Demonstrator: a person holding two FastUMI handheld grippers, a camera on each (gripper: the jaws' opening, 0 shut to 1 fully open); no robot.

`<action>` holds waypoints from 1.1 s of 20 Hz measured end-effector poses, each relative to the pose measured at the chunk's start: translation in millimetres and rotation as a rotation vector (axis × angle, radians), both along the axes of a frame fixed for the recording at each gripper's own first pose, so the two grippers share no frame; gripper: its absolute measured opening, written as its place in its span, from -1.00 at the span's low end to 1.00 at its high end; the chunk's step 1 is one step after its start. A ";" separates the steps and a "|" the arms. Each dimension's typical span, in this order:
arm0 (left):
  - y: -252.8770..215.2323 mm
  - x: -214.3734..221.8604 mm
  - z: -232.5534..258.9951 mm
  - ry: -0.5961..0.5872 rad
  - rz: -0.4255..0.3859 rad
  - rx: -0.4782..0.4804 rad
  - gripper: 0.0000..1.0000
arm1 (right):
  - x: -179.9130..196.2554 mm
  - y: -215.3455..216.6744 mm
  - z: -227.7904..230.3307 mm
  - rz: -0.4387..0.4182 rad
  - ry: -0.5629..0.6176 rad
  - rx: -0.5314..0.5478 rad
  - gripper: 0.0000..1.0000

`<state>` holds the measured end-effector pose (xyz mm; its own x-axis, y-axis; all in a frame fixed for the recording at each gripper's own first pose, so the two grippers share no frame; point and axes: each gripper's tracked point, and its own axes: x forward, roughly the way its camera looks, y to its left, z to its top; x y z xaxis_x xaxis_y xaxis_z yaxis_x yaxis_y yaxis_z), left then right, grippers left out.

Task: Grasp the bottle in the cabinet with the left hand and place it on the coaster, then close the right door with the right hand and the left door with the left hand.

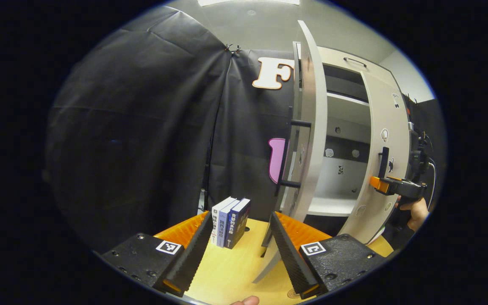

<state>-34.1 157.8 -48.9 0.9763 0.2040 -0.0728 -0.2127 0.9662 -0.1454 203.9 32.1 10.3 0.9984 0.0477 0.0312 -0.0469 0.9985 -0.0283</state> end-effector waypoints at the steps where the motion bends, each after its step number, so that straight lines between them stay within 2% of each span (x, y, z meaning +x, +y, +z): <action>1: 1.1 4.8 1.8 -0.002 -0.014 0.005 0.75 | 2.1 0.0 -0.1 -0.010 -0.003 0.000 1.00; 2: 3.7 9.6 4.8 -0.006 -0.023 0.010 0.75 | 4.2 0.3 0.3 -0.020 -0.008 0.001 0.94; 4: 5.9 15.9 9.2 -0.011 -0.047 0.019 0.75 | 6.5 0.7 0.2 -0.035 -0.012 0.000 1.00; 9: 6.9 29.4 27.5 -0.045 -0.102 0.052 0.75 | 9.6 1.1 0.3 -0.061 -0.018 -0.008 1.00; 11: 3.9 31.6 33.8 -0.059 -0.132 0.050 0.74 | 10.6 0.9 0.8 -0.061 -0.018 -0.007 0.94; 15: -2.3 37.9 37.5 -0.063 -0.185 0.029 0.74 | 10.9 1.0 0.0 -0.066 -0.002 0.008 1.00; 16: -3.7 39.6 35.8 -0.056 -0.196 0.027 0.74 | 10.6 0.7 -4.0 -0.068 0.022 0.019 0.94; 17: -4.5 42.2 35.2 -0.055 -0.208 0.028 0.74 | 9.4 0.9 -7.9 -0.066 0.043 0.025 1.00; 19: -9.9 46.3 32.4 -0.046 -0.238 0.035 0.74 | 3.7 0.9 -10.6 -0.060 0.051 0.025 0.94; 22: -14.9 51.5 29.2 -0.033 -0.266 0.074 0.74 | -12.9 0.7 -11.5 -0.046 0.051 0.017 1.00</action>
<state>17.4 142.9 -19.7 0.9978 -0.0562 -0.0349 0.0535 0.9958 -0.0747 191.0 32.9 -1.1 0.9998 0.0013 -0.0193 -0.0015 0.9999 -0.0104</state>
